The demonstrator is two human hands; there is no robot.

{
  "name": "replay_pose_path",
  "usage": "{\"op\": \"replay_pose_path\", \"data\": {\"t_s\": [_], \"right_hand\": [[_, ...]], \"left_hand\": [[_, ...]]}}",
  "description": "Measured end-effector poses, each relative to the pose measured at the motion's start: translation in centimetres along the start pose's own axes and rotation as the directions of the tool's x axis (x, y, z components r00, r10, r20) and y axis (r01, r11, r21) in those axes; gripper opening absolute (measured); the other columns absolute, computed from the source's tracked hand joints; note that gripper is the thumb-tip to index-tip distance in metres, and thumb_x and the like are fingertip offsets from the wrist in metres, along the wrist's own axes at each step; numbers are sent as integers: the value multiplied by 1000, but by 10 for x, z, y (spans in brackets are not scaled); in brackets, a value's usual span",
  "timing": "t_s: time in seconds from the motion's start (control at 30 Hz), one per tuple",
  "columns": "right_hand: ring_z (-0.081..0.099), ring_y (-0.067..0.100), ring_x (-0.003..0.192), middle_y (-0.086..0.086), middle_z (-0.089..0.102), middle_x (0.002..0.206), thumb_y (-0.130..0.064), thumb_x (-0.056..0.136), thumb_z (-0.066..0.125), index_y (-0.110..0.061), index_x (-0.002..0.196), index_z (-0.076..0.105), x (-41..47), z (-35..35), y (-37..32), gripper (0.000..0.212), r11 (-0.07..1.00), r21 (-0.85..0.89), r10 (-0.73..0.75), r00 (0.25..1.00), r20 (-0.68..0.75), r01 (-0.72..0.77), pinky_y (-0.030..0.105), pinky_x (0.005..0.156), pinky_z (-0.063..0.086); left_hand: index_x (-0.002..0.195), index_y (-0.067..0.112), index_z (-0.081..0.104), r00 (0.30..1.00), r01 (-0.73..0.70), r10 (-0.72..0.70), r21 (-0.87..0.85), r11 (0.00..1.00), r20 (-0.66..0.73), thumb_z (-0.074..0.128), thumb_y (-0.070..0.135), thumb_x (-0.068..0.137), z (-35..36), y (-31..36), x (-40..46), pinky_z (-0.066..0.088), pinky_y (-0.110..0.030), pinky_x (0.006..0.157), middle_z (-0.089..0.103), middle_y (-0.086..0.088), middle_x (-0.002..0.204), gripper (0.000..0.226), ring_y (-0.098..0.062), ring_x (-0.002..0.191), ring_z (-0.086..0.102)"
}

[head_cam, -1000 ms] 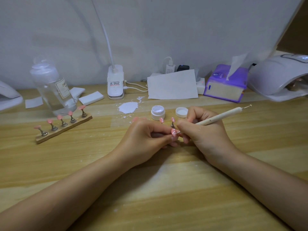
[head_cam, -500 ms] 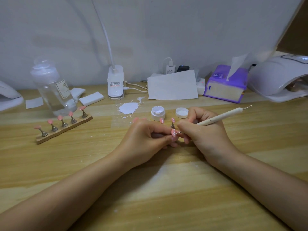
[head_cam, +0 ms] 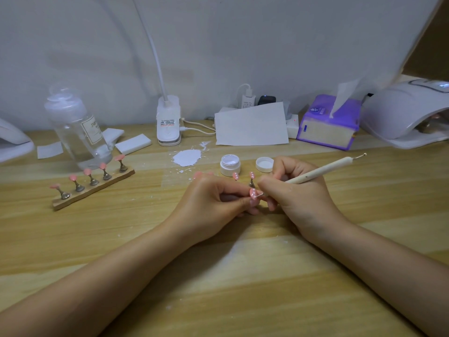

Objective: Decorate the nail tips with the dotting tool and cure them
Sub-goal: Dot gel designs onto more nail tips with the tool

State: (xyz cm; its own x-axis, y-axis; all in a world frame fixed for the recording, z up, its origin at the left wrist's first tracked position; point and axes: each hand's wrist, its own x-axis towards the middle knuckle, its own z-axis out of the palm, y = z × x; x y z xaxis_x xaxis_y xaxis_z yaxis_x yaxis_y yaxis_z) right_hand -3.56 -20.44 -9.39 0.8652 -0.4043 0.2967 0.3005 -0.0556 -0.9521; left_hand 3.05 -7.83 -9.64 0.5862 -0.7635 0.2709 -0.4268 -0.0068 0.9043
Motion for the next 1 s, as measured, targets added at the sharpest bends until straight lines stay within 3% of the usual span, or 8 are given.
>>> {"op": "replay_pose_path", "data": {"t_s": [0.37,0.5,0.63,0.8,0.93,1.0], "right_hand": [[39,4,29,-5,41,31,13,74,53,-10,50,34,1,0,0,38,1000,10,-2,1000,-24,2,11,37,33],[41,3,29,-3,40,30,11,77,55,-15,47,37,2,-1,0,43,998,64,-3,993,-121,11,13,40,41],[36,4,30,-5,38,32,3,80,58,-22,38,41,6,-4,0,52,984,176,50,972,-229,-9,21,49,51],[35,3,31,-6,39,35,0,79,60,-21,37,42,7,-5,1,50,978,208,74,966,-247,-22,19,48,50],[36,2,31,-7,41,37,-2,80,61,-21,38,44,8,-5,2,50,981,191,85,968,-234,-40,19,48,50],[36,2,31,-7,42,37,-2,81,61,-21,38,44,8,-6,2,49,981,189,93,969,-230,-49,18,47,50]], "left_hand": [[75,26,71,1000,-12,12,-12,1000,-4,66,2,79,0,-2,0,47,-9,58,69,10,60,24,3,62,64],[80,16,73,999,-39,37,-46,998,-39,67,7,77,0,-2,-1,49,-12,58,72,-1,71,11,-6,67,68],[82,9,72,986,-152,146,-79,985,-81,68,11,73,1,2,-4,50,-14,56,71,7,71,10,-6,63,68],[89,3,68,849,-422,466,211,882,-251,64,0,78,-9,11,-2,54,-26,56,67,-7,85,11,-12,76,65],[93,8,68,809,-330,447,334,883,-381,65,4,81,-25,10,3,54,-28,71,65,-3,88,13,-15,83,63],[90,12,67,826,-268,392,329,905,-406,65,4,81,-30,6,4,50,-17,66,65,2,88,13,-4,82,62]]}}
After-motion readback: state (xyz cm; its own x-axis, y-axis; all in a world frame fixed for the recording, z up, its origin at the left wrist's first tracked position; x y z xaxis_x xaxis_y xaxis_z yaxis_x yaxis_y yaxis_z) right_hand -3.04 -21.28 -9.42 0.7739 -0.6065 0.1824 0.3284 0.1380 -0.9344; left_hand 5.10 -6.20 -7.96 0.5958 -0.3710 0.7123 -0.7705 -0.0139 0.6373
